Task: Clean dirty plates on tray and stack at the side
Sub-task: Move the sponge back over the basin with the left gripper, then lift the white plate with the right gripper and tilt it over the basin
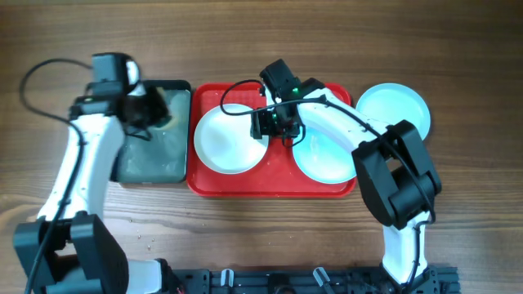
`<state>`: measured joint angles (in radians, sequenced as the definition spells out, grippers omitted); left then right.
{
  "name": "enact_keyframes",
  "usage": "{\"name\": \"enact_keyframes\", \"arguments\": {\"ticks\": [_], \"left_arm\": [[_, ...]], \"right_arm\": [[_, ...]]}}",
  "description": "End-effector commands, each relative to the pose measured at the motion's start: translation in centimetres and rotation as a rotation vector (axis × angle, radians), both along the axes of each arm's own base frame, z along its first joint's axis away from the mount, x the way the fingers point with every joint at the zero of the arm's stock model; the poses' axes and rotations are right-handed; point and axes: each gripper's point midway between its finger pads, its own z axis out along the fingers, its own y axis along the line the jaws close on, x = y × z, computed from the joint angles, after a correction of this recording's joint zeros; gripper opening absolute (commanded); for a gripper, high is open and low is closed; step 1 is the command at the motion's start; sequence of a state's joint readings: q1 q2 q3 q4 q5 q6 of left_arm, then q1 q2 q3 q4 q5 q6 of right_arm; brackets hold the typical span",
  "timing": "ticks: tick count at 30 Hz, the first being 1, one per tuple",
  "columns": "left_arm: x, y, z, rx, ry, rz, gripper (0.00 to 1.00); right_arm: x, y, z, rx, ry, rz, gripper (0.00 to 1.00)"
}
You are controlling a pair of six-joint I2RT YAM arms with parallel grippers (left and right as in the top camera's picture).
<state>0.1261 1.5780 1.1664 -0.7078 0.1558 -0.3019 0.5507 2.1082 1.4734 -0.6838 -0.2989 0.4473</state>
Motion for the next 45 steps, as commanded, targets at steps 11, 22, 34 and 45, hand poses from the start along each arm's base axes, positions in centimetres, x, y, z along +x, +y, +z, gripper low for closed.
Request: {"name": "enact_keyframes", "arguments": {"ticks": [11, 22, 34, 45], "left_arm": [[-3.4, 5.6, -3.5, 0.025, 0.05, 0.092, 0.04], [-2.3, 2.8, -2.9, -0.072, -0.001, 0.017, 0.04], [-2.2, 2.1, -2.9, -0.068, 0.001, -0.003, 0.04], [-3.1, 4.5, -3.6, 0.024, 0.057, 0.13, 0.04]], "right_arm": [[-0.2, -0.1, -0.1, -0.059, -0.026, 0.001, 0.26], [-0.1, -0.4, -1.6, -0.089, -0.049, -0.073, 0.1], [2.7, -1.6, 7.4, 0.002, -0.178, -0.074, 0.04], [6.2, 0.9, 13.0, 0.129, -0.368, -0.183, 0.04]]}}
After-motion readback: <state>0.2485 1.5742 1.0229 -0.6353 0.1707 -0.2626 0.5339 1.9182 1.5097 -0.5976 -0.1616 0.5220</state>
